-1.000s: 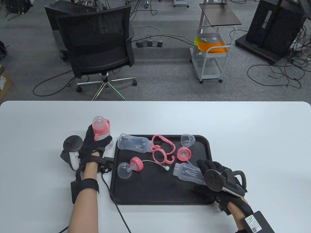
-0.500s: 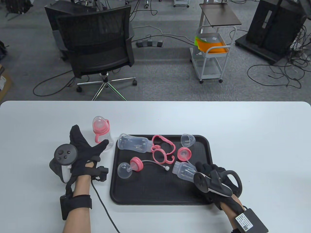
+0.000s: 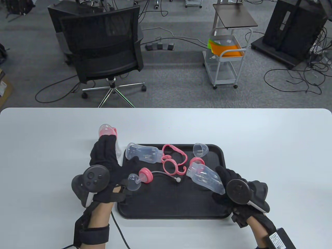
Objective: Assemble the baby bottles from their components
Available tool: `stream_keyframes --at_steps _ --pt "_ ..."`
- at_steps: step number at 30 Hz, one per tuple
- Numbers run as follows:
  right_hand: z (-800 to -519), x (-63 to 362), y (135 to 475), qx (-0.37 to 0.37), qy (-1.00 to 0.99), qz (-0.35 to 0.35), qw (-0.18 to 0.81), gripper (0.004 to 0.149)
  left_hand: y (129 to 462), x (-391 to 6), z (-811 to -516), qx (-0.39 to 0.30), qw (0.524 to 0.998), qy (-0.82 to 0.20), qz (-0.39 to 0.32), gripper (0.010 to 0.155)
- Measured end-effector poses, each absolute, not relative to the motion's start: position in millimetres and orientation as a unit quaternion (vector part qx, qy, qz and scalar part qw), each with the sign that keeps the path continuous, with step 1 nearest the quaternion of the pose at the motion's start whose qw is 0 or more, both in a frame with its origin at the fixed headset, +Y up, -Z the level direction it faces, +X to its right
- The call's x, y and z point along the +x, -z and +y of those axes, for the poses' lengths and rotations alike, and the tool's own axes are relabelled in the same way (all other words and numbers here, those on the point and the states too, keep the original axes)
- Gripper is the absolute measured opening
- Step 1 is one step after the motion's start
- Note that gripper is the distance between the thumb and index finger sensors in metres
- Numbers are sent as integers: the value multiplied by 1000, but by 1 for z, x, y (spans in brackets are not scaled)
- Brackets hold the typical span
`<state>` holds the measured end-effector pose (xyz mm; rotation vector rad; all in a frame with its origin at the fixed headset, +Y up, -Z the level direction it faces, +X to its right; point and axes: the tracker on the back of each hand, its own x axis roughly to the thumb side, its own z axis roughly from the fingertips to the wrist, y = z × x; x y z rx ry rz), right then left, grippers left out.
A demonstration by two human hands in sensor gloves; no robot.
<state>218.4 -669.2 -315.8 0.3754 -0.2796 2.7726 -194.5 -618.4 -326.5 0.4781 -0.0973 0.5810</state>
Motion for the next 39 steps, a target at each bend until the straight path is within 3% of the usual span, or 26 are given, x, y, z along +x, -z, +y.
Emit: stream_keyframes --at_steps 2,4,5,7,11,17,22,39 --pt "-668 230 318 121 -956 -83 255 102 333 -168 -615 209 945 -234 -87 83" --pt "-667 239 321 115 -936 -69 325 102 342 -142 -615 199 953 -190 -126 52" --pt "-667 244 321 114 -924 -68 358 101 349 -129 -617 188 956 -181 -137 43" --pt "-668 253 323 111 -914 -65 385 98 364 -107 -620 148 967 -142 -148 40" --pt "-669 262 323 105 -905 -64 408 98 392 -75 -636 61 985 -72 -141 42" --pt "-662 266 319 123 -894 -81 424 99 423 -40 -663 -42 992 44 -111 66" --pt "-659 268 316 116 -898 -100 412 94 443 -23 -683 -116 983 108 -88 72" --pt "-666 265 321 129 -903 -75 404 95 462 -7 -703 -126 974 169 -85 51"
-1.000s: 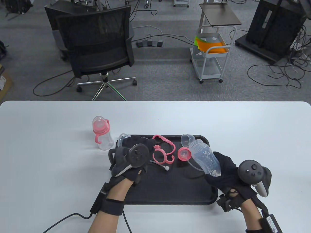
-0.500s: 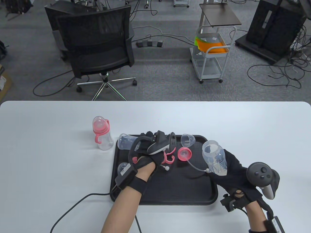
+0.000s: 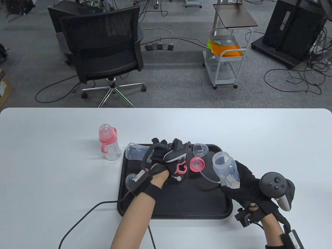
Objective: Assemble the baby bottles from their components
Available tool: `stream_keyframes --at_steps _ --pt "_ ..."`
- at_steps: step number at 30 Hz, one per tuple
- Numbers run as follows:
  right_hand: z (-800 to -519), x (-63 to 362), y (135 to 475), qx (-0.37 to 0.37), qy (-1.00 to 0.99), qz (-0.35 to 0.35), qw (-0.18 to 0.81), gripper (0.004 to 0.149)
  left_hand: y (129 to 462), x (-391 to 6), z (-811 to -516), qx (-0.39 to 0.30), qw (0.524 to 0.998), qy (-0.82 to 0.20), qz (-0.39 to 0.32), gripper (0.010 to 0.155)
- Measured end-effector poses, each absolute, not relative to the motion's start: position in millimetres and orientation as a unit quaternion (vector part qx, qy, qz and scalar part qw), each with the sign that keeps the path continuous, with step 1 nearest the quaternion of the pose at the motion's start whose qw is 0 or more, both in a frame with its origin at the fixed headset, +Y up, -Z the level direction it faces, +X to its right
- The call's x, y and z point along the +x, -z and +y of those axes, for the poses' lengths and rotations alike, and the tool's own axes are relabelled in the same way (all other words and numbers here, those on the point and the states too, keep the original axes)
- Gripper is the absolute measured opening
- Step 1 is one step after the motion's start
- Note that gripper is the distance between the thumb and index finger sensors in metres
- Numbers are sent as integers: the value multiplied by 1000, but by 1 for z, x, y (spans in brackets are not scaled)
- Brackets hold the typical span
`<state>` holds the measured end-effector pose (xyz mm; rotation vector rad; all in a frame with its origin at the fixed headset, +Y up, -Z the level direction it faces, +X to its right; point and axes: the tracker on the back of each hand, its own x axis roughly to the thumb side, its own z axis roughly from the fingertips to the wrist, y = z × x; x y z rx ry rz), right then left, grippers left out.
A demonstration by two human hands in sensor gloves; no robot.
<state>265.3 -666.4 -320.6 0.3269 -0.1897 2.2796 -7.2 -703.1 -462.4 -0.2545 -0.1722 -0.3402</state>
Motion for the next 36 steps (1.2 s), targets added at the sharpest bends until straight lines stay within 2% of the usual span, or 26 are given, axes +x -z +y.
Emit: stream_keyframes --at_steps 3,12,22,36 --pt "-667 266 321 130 -904 -74 401 95 464 -8 -701 -111 978 161 -79 47" --pt "-667 270 323 121 -904 -70 403 95 453 -10 -673 -78 984 124 -99 48" --pt "-671 272 325 110 -907 -65 402 95 421 -22 -615 -26 988 71 -135 48" --pt "-672 264 323 121 -918 -60 372 95 370 -38 -539 6 973 -127 -192 50"
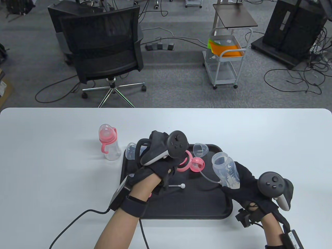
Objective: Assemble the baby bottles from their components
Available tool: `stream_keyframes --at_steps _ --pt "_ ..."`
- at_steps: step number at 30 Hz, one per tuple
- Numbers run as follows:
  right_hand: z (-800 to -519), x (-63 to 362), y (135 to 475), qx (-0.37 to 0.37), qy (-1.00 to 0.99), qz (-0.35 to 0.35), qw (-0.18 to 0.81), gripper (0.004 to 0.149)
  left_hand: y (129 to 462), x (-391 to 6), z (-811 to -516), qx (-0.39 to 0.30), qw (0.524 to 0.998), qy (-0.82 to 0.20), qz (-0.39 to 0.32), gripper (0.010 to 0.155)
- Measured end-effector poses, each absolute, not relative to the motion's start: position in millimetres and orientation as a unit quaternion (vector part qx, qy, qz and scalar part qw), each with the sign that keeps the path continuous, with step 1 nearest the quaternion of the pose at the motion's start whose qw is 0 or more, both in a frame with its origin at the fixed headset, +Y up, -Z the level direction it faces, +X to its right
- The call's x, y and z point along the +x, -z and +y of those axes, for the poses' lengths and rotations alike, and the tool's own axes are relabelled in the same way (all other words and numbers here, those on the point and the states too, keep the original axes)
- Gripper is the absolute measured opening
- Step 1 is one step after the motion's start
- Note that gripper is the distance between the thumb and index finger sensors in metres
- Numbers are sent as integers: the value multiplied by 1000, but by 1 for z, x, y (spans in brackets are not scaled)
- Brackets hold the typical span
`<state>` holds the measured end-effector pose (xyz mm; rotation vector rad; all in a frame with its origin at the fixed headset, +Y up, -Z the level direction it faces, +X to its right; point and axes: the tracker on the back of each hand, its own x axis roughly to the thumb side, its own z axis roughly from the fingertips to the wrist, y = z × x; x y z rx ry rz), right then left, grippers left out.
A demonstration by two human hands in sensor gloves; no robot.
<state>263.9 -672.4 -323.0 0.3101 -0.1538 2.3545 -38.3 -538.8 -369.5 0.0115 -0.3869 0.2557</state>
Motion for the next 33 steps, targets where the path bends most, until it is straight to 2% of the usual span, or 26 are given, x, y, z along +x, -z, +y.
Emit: stream_keyframes --at_steps 8,15,19,25,28,33 --pt "-671 248 318 162 -918 -55 358 95 348 -24 -518 -4 959 -191 -207 51" --pt "-666 239 311 200 -906 -65 368 95 342 -7 -518 -36 954 -211 -211 53" --pt "-663 238 309 219 -884 -71 407 95 341 3 -520 -47 957 -188 -217 55" --pt "-661 239 307 216 -890 -72 394 95 341 12 -524 -39 954 -189 -230 58" --pt "-661 237 306 213 -894 -72 387 94 338 12 -522 18 953 -205 -222 52" --pt "-662 237 307 221 -883 -66 409 94 332 12 -520 42 947 -229 -223 53"
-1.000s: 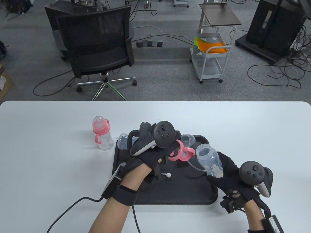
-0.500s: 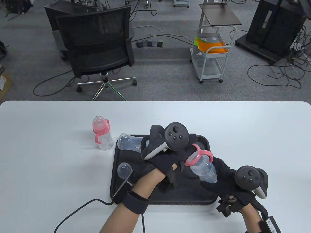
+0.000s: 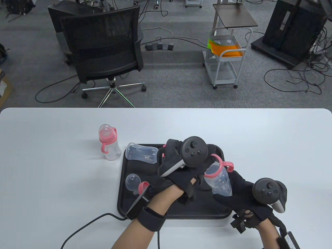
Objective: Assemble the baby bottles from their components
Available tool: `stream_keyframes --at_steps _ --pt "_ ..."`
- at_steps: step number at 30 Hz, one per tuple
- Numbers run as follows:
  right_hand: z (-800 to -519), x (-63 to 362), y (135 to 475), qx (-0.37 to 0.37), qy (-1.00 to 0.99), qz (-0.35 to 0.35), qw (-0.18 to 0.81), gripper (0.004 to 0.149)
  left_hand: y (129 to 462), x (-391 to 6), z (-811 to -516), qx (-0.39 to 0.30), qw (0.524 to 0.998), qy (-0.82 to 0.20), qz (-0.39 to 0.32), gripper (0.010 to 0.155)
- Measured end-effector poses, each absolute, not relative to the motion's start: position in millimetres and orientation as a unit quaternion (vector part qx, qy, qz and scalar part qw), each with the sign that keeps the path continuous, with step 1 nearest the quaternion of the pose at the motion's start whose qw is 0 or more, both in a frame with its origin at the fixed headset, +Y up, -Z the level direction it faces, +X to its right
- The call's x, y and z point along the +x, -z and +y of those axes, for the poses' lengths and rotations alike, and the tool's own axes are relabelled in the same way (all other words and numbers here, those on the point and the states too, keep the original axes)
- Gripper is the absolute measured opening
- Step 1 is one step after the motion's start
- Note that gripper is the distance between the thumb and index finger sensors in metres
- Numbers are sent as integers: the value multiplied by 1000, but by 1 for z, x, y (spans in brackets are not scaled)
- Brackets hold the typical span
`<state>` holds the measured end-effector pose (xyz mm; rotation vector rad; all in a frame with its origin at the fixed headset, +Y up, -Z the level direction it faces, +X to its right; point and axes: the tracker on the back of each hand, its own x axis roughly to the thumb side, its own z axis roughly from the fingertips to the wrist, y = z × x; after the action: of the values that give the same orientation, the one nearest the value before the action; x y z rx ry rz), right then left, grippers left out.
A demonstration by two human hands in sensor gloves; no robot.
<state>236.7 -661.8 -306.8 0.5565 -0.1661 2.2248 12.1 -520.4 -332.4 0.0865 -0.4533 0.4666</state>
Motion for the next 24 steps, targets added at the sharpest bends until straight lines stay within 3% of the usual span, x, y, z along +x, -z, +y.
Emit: stream_keyframes --at_steps 4,8,16,21,24 --pt "-665 238 309 229 -857 -47 459 94 331 18 -525 14 935 -255 -244 49" --pt "-665 237 309 236 -855 -43 461 94 333 26 -532 -50 910 -313 -265 53" --pt "-666 240 311 245 -836 -34 490 94 339 27 -546 -107 874 -368 -300 63" --pt "-668 239 312 256 -821 -21 510 93 339 26 -555 -66 858 -400 -317 72" --pt "-669 240 312 255 -812 -18 524 93 339 27 -557 -51 840 -435 -321 60"
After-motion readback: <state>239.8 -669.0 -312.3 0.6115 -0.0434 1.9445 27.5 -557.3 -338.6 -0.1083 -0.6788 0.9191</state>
